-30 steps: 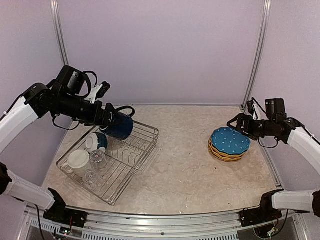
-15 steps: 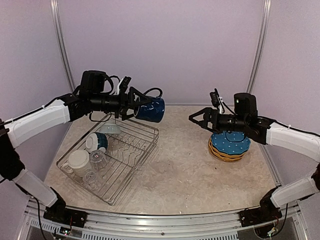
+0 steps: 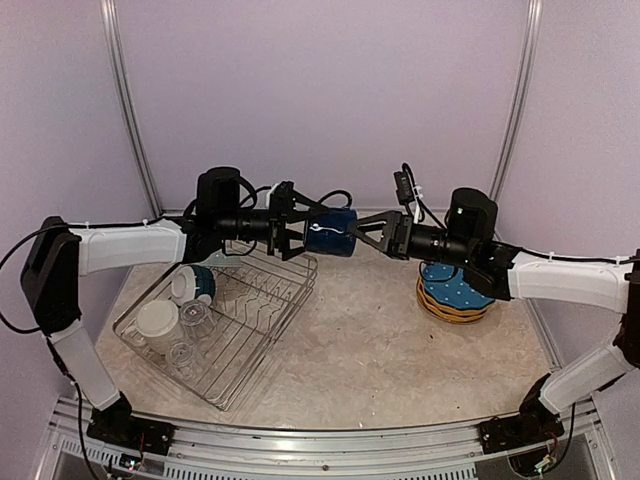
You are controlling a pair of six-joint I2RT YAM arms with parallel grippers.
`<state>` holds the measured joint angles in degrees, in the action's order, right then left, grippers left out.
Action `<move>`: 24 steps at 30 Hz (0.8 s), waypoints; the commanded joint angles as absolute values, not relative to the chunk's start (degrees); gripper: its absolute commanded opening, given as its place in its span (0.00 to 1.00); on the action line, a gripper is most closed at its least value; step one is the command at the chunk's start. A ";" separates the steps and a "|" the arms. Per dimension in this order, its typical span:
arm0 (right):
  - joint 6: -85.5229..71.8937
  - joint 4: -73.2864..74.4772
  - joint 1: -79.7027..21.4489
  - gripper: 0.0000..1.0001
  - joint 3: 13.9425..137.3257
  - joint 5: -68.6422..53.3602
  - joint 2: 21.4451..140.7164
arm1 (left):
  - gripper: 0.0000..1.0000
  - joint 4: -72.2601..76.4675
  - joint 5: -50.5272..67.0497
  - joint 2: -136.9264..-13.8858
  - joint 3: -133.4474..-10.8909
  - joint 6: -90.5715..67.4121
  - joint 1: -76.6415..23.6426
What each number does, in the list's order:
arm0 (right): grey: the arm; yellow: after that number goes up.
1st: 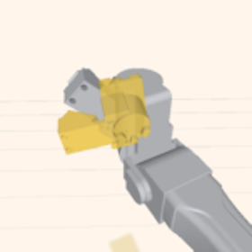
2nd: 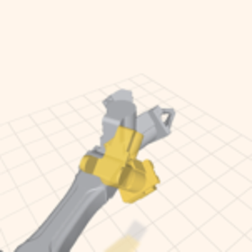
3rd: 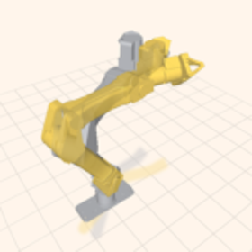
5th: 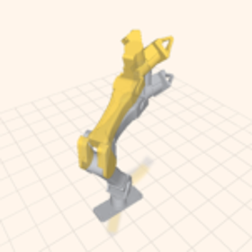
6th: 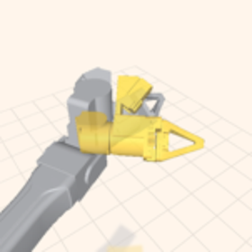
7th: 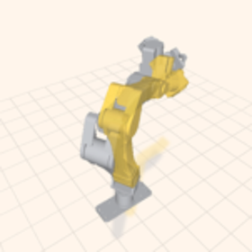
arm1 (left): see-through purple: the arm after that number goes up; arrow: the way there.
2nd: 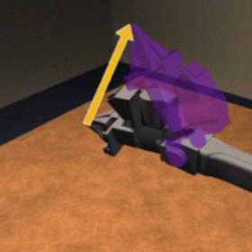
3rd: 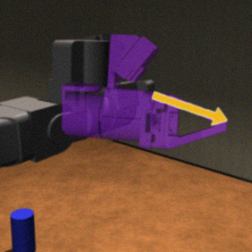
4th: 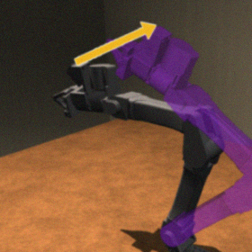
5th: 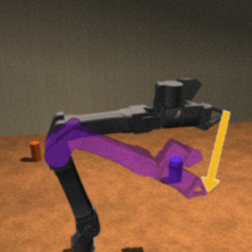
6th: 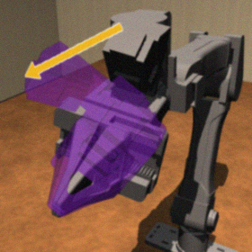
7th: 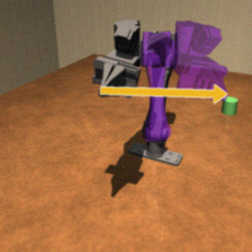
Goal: Unload the mixed dishes from the dish rack
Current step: Pass from the left arm to the right
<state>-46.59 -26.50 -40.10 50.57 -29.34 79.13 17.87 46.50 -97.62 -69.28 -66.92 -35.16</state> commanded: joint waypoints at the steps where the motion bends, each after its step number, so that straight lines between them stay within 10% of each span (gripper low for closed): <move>1: -49.18 -34.70 -41.49 0.69 49.09 -29.06 80.92 | 0.00 30.18 50.70 -99.90 -70.59 -72.66 -37.62; 14: -51.28 -40.14 -41.68 0.00 43.95 -26.16 79.01 | 0.01 39.66 52.70 -106.13 -71.05 -79.90 -39.71; 24: -44.16 -25.64 -41.62 0.00 43.39 -20.19 72.80 | 0.93 23.27 52.79 -100.13 -66.64 -65.52 -37.17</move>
<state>-51.40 -35.16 -42.37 44.45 -27.99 77.34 35.64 52.29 -105.34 -68.42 -74.26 -39.07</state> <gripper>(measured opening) 0.050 0.873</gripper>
